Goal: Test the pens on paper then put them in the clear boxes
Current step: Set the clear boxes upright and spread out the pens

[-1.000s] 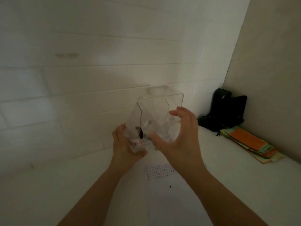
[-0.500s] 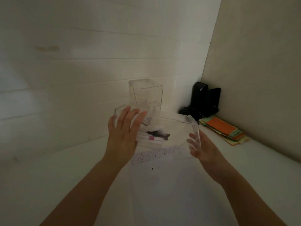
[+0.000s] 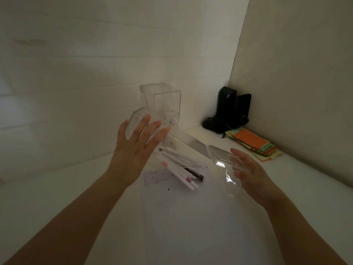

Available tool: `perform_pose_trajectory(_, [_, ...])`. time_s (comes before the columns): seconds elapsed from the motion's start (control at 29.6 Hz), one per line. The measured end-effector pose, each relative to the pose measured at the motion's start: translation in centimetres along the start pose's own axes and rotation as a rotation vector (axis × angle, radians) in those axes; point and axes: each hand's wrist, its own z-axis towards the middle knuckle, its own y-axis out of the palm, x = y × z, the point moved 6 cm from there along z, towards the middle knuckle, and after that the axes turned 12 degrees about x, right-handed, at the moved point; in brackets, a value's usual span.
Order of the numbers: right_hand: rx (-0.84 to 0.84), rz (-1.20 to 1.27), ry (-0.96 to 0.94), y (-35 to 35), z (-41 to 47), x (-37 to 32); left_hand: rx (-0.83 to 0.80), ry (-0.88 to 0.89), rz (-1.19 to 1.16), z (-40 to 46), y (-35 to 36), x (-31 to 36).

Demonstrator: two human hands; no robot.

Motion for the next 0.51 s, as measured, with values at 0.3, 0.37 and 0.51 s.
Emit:
perform_pose_trajectory(0.3, [0.072, 0.091, -0.028, -0.2, 0.2, -0.7, 0.059, 0.001, 0.042, 1.9, 0.2, 0.1])
perform_pose_trajectory(0.37, [0.073, 0.107, -0.036, -0.1, 0.2, -0.8, 0.070, -0.008, 0.036, 2.1, 0.3, 0.1])
perform_pose_trajectory(0.51, [0.104, 0.135, -0.076, 1.1, 0.5, -1.6, 0.063, -0.127, 0.010, 1.6, 0.7, -0.5])
